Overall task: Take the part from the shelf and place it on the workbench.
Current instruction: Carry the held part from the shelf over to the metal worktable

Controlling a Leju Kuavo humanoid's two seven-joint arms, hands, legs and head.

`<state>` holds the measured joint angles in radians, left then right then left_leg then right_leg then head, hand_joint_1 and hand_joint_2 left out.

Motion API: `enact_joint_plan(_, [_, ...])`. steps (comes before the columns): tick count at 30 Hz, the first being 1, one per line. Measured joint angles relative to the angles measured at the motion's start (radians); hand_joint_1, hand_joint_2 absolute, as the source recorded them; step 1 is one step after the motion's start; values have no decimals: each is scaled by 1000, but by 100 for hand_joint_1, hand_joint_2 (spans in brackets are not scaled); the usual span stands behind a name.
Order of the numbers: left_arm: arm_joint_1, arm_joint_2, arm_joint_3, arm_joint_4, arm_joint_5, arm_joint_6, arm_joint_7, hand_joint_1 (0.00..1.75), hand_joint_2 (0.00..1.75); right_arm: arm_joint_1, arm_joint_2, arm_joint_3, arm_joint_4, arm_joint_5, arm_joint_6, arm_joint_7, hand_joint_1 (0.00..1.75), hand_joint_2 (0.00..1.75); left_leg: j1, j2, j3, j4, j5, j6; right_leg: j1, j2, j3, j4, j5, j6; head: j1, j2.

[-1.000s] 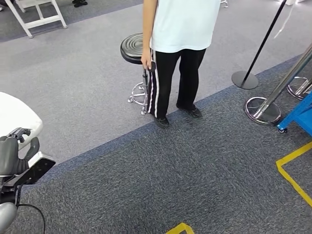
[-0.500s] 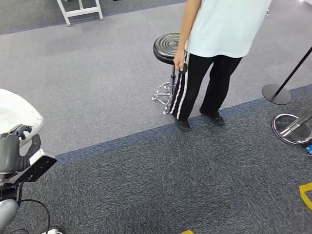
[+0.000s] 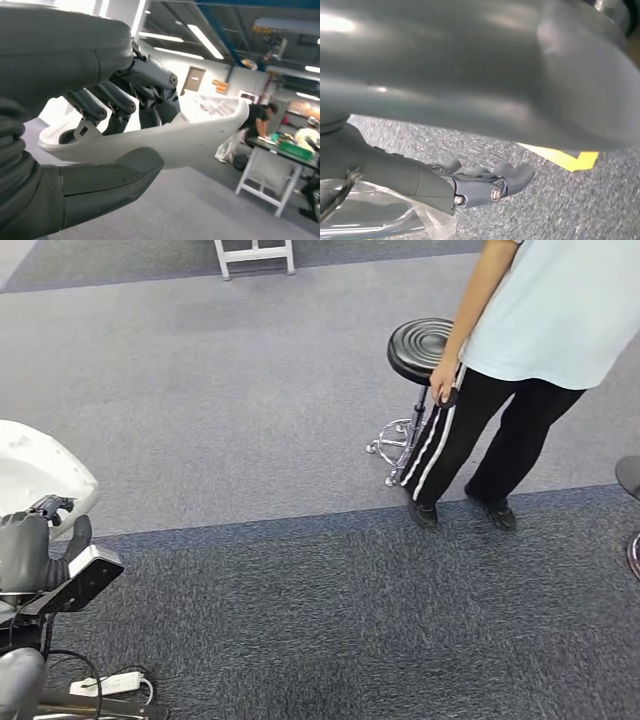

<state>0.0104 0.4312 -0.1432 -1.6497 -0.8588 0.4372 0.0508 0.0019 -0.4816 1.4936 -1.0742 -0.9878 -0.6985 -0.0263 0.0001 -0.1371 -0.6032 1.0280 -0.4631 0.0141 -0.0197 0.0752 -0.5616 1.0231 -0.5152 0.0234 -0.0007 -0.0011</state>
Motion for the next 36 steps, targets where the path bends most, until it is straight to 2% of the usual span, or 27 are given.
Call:
enact_joint_plan(1, [1,0,0,0,0,0,0,175,175,0,0,0,0,1,0,0,0,0,0,7,-2,4,-2,-5,1,-13,3,-3,1,-6,0,0])
enact_joint_plan(3, [2,2,0,0,0,0,0,175,175,0,-1,0,-2,5,0,2,0,0,-2,56,-23,53,-32,-14,1,-39,9,-7,1,-18,-5,0])
enact_joint_plan(4, [2,3,0,0,0,0,1,175,175,0,-2,-1,-3,7,0,3,0,0,-2,91,-47,108,-61,-18,3,-53,12,-8,-1,-22,-7,0])
enact_joint_plan(5, [2,3,0,0,0,0,2,175,175,0,-2,-1,-4,9,0,4,0,0,0,111,-78,175,-92,-22,6,-67,15,-8,-4,-27,-9,0])
enact_joint_plan(6, [4,3,-1,0,1,0,4,175,175,1,-3,-1,-5,10,0,6,0,0,2,121,-108,238,-117,-24,8,-81,17,-8,-7,-29,-9,0])
enact_joint_plan(7, [7,2,-1,0,1,-1,6,175,175,2,-3,-1,-6,11,0,7,0,0,4,126,-126,276,-125,-25,11,-96,19,-8,-10,-31,-9,0])
enact_joint_plan(8, [10,3,-1,0,1,-2,7,175,175,2,-3,-1,-7,11,0,8,0,0,5,128,-127,277,-115,-24,13,-109,22,-8,-13,-32,-9,0])
enact_joint_plan(10, [13,4,-1,0,1,-3,9,175,175,1,-3,0,-11,12,0,10,0,0,2,146,-77,177,-49,-17,16,-135,32,-8,-21,-31,-9,0])
enact_joint_plan(11, [13,6,0,0,1,-3,9,175,175,0,-3,0,-14,12,0,10,0,0,-4,171,-44,113,-23,-10,19,-147,38,-8,-26,-29,-9,0])
enact_joint_plan(13, [10,9,1,0,0,-3,9,175,175,-1,-3,-1,-17,13,0,10,0,0,-18,210,-4,27,-4,3,23,-169,43,-8,-34,-21,-9,0])
enact_joint_plan(14, [10,10,1,0,0,-4,9,175,175,-2,-3,-1,-18,14,0,11,0,0,-24,214,0,16,-10,8,25,-181,45,-9,-37,-17,-9,0])
enact_joint_plan(15, [10,12,1,-1,-1,-5,9,175,175,-3,-3,0,-20,14,0,12,0,0,-24,202,0,9,-10,12,26,-194,48,-11,-40,-12,-9,0])
enact_joint_plan(16, [13,14,1,-1,-1,-6,9,175,175,-5,-3,0,-21,13,0,13,0,0,-22,190,4,3,-8,15,24,-194,51,-10,-45,-7,-9,0])
enact_joint_plan(18, [12,16,2,-3,-2,-9,9,175,175,-6,-4,1,-25,13,0,13,0,0,-15,166,15,-12,-3,24,20,-146,37,29,-72,1,-5,0])
enact_joint_plan(20, [8,15,0,-4,-4,-12,9,175,175,-6,-5,1,-27,13,0,15,0,0,-10,144,21,-18,-2,31,16,-88,-23,143,-122,5,0,0])
enact_joint_plan(21, [8,14,-1,-4,-5,-13,9,175,175,-6,-6,1,-27,12,0,16,0,0,-10,131,21,-18,-3,33,16,-78,-62,210,-144,7,2,0])
enact_joint_plan(22, [9,13,-2,-4,-6,-14,9,175,175,-5,-7,2,-27,12,0,16,0,0,-9,117,22,-17,-3,33,15,-76,-93,253,-150,9,1,0])
enact_joint_plan(23, [9,13,-3,-4,-6,-16,9,175,175,-4,-7,2,-27,12,0,17,0,0,-8,103,23,-17,-4,32,14,-75,-111,267,-139,11,1,0])
enact_joint_plan(24, [10,13,-4,-4,-8,-17,9,175,175,-5,-8,3,-27,13,0,17,0,0,-7,88,25,-16,-6,30,12,-73,-107,238,-106,14,1,0])
enact_joint_plan(25, [9,13,-4,-4,-8,-17,9,175,175,-5,-8,3,-27,13,0,17,0,0,-4,75,27,-13,-8,25,8,-64,-85,177,-62,16,1,0])
enact_joint_plan(27, [7,13,-4,-4,-10,-18,9,175,175,-7,-9,4,-28,15,0,18,0,0,-2,48,27,-3,-16,13,1,-25,-31,55,-7,19,2,0])
enact_joint_plan(29, [3,15,-4,-4,-10,-19,9,175,175,-9,-11,4,-29,16,0,20,0,0,1,25,20,4,-17,1,0,-5,-3,8,-4,13,4,0])
enact_joint_plan(30, [3,15,-4,-4,-10,-19,9,175,175,-10,-12,4,-31,16,0,21,0,0,3,14,17,4,-15,-3,1,-14,1,4,-4,6,4,0])
enact_joint_plan(31, [4,16,-4,-4,-10,-19,9,175,175,-11,-12,4,-31,16,0,21,0,0,4,13,15,4,-15,-8,2,-26,2,3,-3,0,4,0])
enact_joint_plan(33, [2,17,-3,-4,-10,-19,9,175,175,-11,-13,4,-32,17,0,21,0,0,2,53,0,38,-36,-16,1,-49,7,0,-2,-13,0,0])
enact_joint_plan(35, [-2,19,-4,-3,-10,-19,9,175,175,-10,-14,4,-32,17,0,21,0,0,1,111,-50,145,-91,-24,3,-72,9,-1,-4,-21,-3,0])
enact_joint_plan(36, [-3,19,-5,-3,-10,-19,9,175,175,-10,-14,4,-32,17,0,21,0,0,3,123,-83,214,-120,-26,5,-85,9,-1,-6,-24,-4,0])
